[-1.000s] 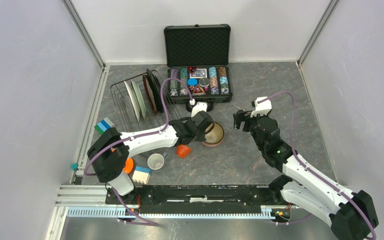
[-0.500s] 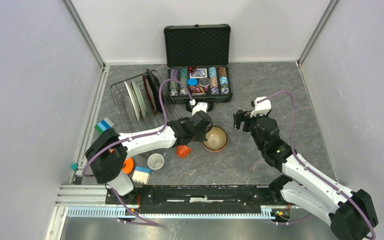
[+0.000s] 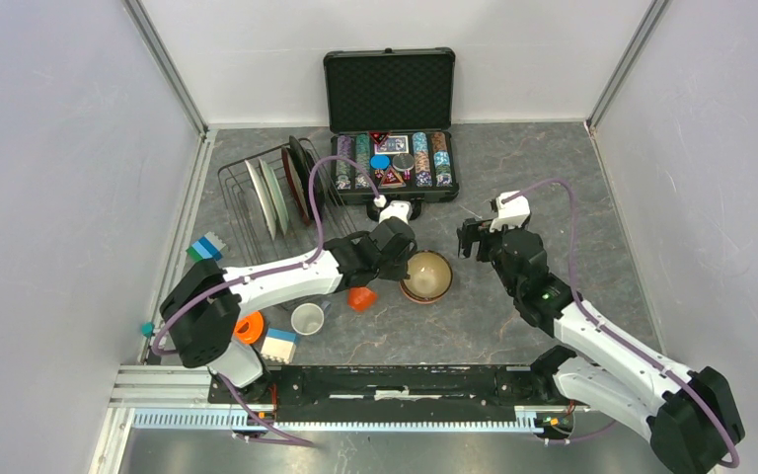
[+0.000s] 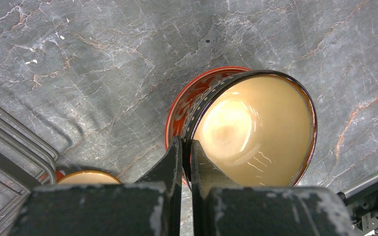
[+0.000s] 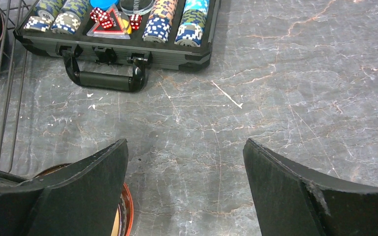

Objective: Load the mixed dishes into the dish rack
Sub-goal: Pick up the bowl from the center of the board.

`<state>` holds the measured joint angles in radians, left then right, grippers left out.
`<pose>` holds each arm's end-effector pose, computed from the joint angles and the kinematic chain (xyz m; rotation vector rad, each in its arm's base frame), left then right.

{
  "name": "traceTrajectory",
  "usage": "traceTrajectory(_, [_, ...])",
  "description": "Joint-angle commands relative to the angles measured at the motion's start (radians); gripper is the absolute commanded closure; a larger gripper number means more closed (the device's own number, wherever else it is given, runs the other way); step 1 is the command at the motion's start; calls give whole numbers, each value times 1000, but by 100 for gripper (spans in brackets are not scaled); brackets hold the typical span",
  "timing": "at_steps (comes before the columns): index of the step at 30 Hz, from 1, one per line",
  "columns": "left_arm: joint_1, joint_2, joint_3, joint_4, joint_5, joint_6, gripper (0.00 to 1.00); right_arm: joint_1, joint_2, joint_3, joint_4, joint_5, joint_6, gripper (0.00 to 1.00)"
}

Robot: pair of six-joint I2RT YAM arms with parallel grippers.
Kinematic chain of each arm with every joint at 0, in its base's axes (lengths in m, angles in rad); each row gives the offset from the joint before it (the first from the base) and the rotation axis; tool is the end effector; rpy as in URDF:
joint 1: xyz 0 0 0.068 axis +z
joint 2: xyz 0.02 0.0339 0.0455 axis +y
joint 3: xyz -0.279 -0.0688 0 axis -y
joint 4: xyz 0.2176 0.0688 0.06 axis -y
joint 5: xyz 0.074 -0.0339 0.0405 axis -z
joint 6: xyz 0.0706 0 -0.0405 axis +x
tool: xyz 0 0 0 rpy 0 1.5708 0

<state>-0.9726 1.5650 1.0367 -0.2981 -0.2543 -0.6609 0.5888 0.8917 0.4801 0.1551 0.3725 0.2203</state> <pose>0.2022 -0.2652 0.2299 0.2556 2.4026 -0.4755 0.1834 0.0916 0.2631 -0.0724 1.8141 0.2344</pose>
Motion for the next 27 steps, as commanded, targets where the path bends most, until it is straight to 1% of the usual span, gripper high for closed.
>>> traceTrajectory(1, [-4,-78,-2,104,4,2,98,-4,13,32,13,-41,9,9])
traceTrajectory(4, [-4,-101,-15,120,-3,4,98,-7,22,32,27,-67,12,9])
traceTrajectory(8, [-4,-139,-22,110,-7,29,98,-10,46,50,32,-164,23,9])
traceTrajectory(13, [-4,-199,-55,131,-26,46,98,-12,59,71,42,-246,61,8])
traceTrajectory(17, [-5,-231,-49,127,-19,67,98,-20,25,56,85,-320,91,8])
traceTrajectory(22, [2,-284,-46,129,-19,90,98,-39,-23,33,147,-454,137,7])
traceTrajectory(27, [40,-338,-46,137,6,106,98,-53,-43,31,185,-551,170,5])
